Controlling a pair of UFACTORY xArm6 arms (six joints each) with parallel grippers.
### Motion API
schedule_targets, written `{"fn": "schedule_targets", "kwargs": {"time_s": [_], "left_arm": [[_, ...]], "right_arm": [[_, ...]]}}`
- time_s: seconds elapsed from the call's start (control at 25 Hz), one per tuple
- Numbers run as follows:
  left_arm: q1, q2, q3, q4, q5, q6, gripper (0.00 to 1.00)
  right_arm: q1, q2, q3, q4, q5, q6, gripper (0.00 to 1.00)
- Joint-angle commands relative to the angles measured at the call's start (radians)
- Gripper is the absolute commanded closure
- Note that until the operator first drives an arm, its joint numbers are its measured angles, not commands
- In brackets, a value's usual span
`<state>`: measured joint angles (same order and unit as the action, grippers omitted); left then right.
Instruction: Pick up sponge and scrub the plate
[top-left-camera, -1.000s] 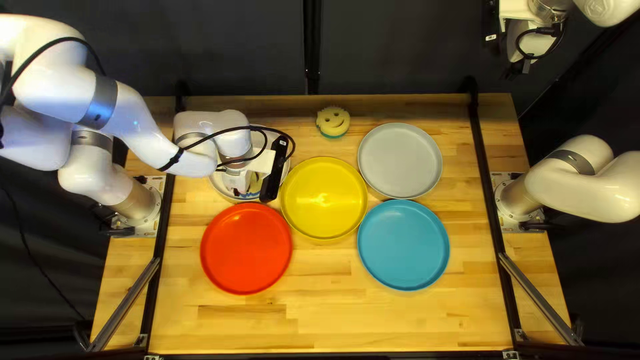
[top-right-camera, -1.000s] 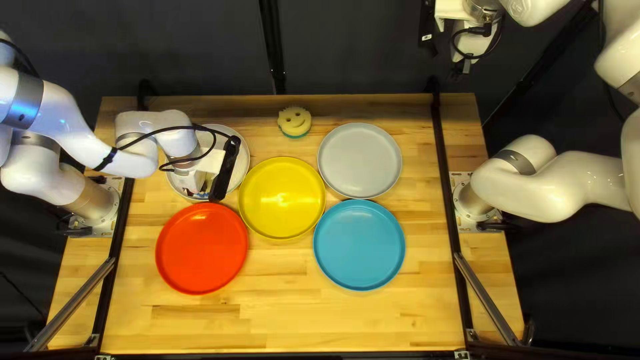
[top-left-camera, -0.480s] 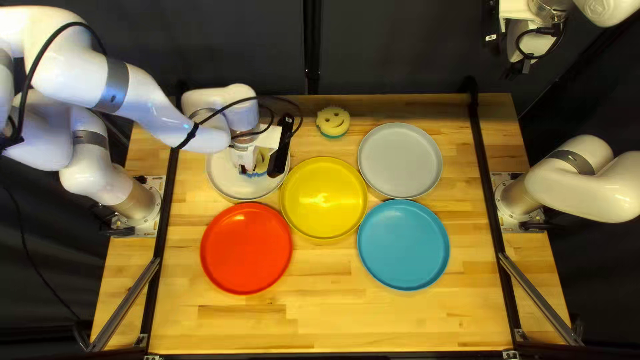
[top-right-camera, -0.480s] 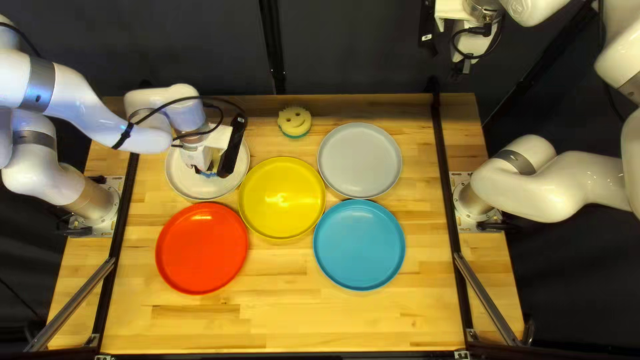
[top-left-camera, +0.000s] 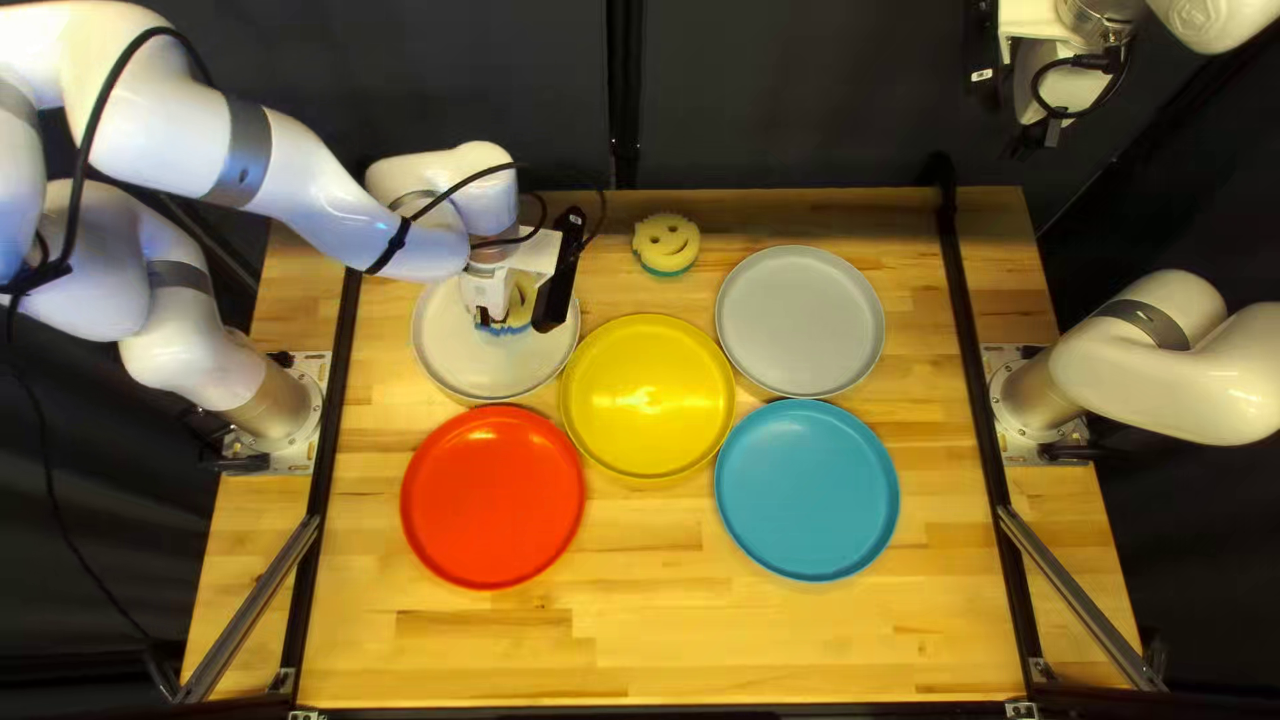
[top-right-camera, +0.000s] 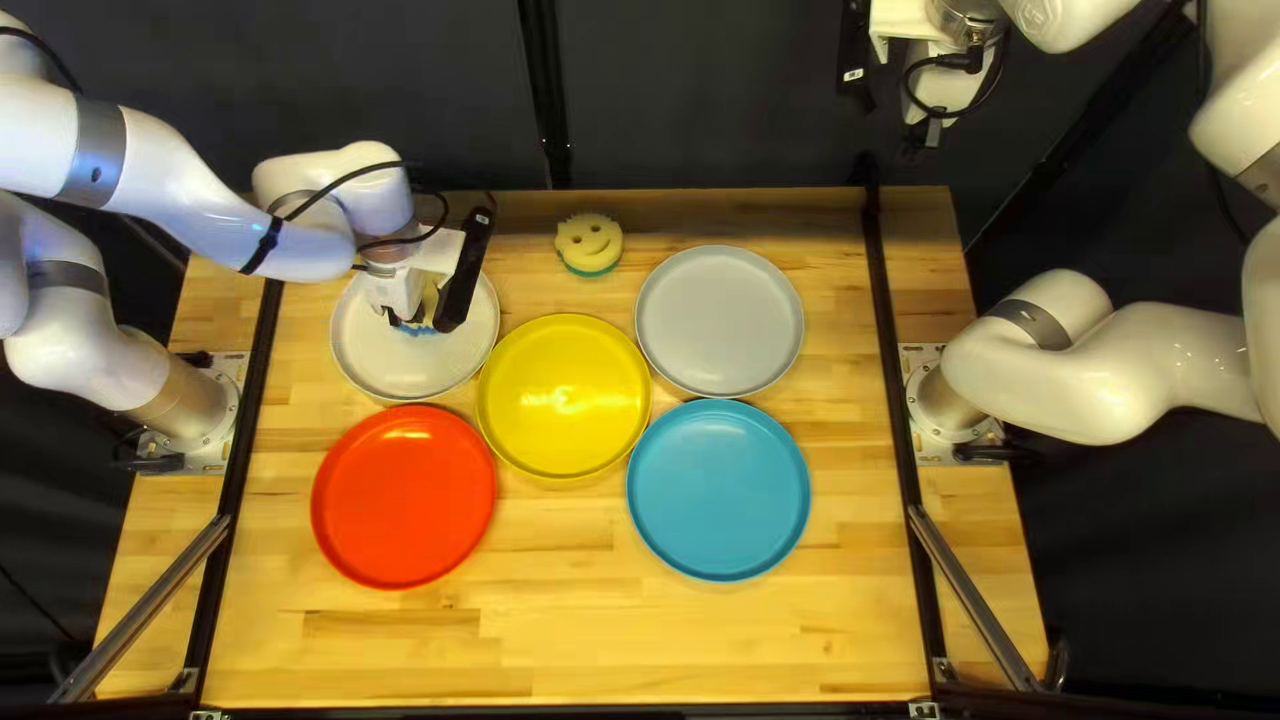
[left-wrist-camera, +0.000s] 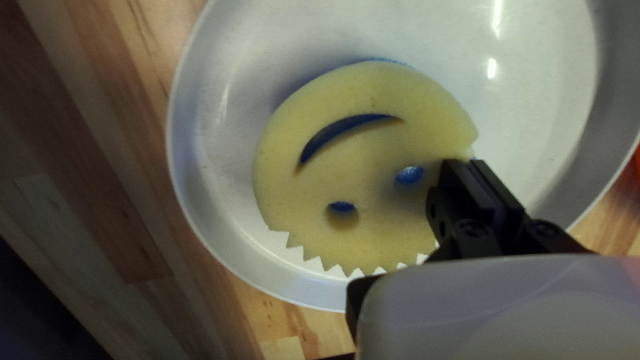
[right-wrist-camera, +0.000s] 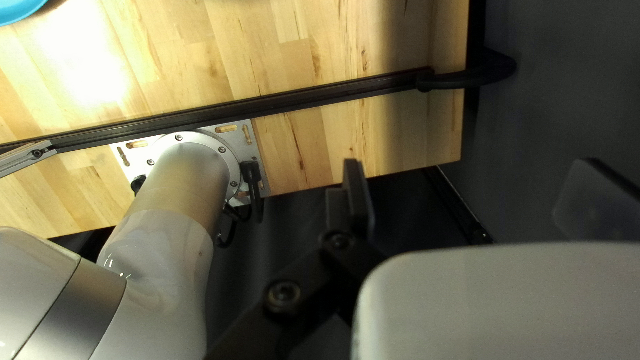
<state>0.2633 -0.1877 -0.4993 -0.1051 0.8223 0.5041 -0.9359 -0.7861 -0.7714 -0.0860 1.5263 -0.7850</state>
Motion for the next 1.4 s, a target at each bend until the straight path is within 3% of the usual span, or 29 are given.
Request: {"fn": "schedule_targets", "kwargs": {"time_s": [0.04, 0.24, 0.44, 0.92, 1.4], "left_arm": [[-0.086, -0.061, 0.055, -0.035, 0.004, -0.083, 1.00], [-0.155, -0.115, 0.106, -0.072, 0.008, -0.140, 1.00], [-0.133, -0.116, 0.135, -0.084, -0.012, -0.115, 1.00], [0.043, -0.082, 0.140, -0.084, -0.034, 0.029, 1.00], [0.203, -0.022, 0.079, -0.058, -0.014, 0.154, 1.00]], "right_arm": [[0.000, 0.000, 0.000, 0.000, 0.000, 0.000, 0.00], [0.000, 0.000, 0.000, 0.000, 0.000, 0.000, 0.00], [0.000, 0.000, 0.000, 0.000, 0.000, 0.000, 0.00], [0.000, 0.000, 0.000, 0.000, 0.000, 0.000, 0.00], [0.000, 0.000, 0.000, 0.000, 0.000, 0.000, 0.00]]}}
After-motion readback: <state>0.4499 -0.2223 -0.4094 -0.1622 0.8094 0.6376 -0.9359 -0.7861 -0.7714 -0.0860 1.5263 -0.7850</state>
